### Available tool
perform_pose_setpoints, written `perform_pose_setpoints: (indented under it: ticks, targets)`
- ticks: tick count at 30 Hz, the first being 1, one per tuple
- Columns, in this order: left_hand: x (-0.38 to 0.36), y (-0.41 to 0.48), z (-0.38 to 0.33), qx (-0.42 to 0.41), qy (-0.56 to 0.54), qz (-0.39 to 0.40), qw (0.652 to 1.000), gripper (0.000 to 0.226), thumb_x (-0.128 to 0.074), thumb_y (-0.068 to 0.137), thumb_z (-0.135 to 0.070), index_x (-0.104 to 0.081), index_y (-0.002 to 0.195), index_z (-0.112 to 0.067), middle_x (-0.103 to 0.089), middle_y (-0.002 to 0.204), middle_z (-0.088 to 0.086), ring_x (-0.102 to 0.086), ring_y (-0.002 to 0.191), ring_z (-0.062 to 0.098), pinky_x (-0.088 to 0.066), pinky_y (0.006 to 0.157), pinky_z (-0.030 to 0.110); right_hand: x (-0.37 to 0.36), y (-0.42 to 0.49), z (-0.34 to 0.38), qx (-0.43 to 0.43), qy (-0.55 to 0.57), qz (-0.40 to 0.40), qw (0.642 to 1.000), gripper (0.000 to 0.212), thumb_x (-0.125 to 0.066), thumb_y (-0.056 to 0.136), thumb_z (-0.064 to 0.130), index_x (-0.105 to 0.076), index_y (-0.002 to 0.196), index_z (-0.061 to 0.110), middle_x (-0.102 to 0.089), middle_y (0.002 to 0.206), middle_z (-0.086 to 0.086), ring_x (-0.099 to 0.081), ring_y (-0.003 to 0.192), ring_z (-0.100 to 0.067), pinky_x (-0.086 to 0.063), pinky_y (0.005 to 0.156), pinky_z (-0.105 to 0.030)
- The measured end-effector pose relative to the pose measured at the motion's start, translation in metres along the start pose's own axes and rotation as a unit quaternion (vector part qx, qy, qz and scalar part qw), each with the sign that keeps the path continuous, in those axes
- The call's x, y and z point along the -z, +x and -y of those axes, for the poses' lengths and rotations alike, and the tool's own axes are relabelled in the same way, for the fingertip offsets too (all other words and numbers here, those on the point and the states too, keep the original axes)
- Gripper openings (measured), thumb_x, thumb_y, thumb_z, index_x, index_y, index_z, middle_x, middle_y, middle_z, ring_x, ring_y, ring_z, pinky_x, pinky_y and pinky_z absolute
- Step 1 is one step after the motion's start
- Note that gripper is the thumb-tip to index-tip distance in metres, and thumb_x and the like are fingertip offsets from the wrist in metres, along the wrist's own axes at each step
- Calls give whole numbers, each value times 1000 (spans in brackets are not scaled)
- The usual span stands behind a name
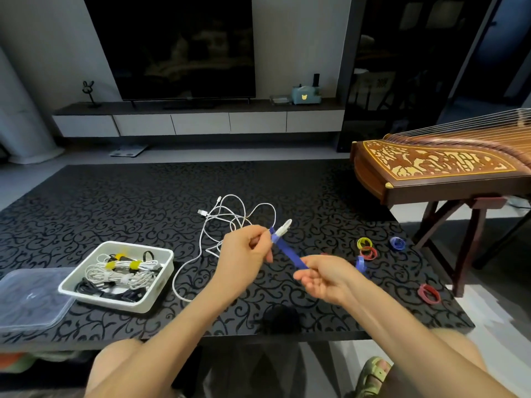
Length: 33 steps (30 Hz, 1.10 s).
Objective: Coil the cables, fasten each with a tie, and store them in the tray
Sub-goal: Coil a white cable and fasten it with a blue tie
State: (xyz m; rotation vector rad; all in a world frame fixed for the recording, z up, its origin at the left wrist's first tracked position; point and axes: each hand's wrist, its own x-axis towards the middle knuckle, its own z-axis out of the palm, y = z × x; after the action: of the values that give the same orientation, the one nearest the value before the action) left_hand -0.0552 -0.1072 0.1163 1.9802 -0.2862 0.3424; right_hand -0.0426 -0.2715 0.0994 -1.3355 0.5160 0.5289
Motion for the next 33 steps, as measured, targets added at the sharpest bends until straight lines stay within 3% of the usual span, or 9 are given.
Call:
perform_pose_setpoints:
  ticks: [5,8,10,14,20,26,28,31,33]
  targets:
    - [-9,-8,-11,133,-208,59,967,30,-45,85,-1,-57,58,-2,-55,49,1,-36,44,8,-31,45,15,9,4,-12,-39,54,2,998,20,-36,100,6,-54,92,6,-58,41,-8,-46,25,-9,-36,29,-13]
    - [-12,-8,-17,189,-310,104,926,36,-41,84,-2,-55,53,-13,-42,47,-4,-29,41,6,-27,40,13,9,6,-8,-28,58,-2,998,19,-39,100,7,-55,90,6,-57,40,-7,-45,25,-8,-36,28,-13]
    - [-13,-6,-20,241,-398,116,877,32,-42,87,-4,-52,58,-12,-39,47,-4,-26,38,4,-24,35,13,8,8,-8,-23,58,-10,998,19,-39,100,7,-54,88,6,-56,40,-7,-44,25,-8,-36,28,-13]
    - [-17,-6,-26,341,-584,113,728,11,-53,80,-8,-54,70,-4,-36,42,-4,-27,31,3,-21,29,11,8,13,-13,-35,71,-5,997,21,-36,100,5,-55,93,6,-54,39,-6,-43,25,-8,-35,28,-14]
    - [-21,-12,-24,402,-629,86,660,21,-54,76,-7,-50,55,-6,-34,40,-3,-27,28,5,-20,28,12,10,19,-9,-23,79,3,997,16,-41,98,4,-53,89,6,-48,36,-2,-37,25,-6,-33,29,-13]
    - [-28,-13,-31,379,-614,94,686,10,-55,75,-7,-49,68,-6,-33,41,-3,-28,29,4,-21,28,11,4,24,-9,-25,103,12,994,23,-48,97,6,-53,75,2,-53,36,-5,-43,24,-7,-33,28,-12]
    - [-23,-12,-31,338,-563,122,744,6,-56,78,-6,-54,75,-1,-37,45,-4,-30,33,2,-24,30,11,2,20,-12,-29,116,14,993,21,-46,97,5,-53,77,3,-53,37,-6,-42,24,-7,-33,28,-12]
    - [-12,-9,-28,233,-409,141,871,16,-48,92,-1,-58,80,-1,-47,50,-4,-34,40,0,-26,37,11,3,1,-24,-29,79,24,996,23,-41,97,4,-53,78,4,-52,37,-7,-40,25,-9,-32,29,-13]
    - [-6,-8,-26,182,-332,128,917,24,-46,94,1,-60,76,-5,-51,53,-3,-37,43,2,-28,40,12,4,-19,-33,-13,12,52,999,25,-41,94,2,-54,73,5,-49,37,-8,-38,26,-10,-29,31,-12]
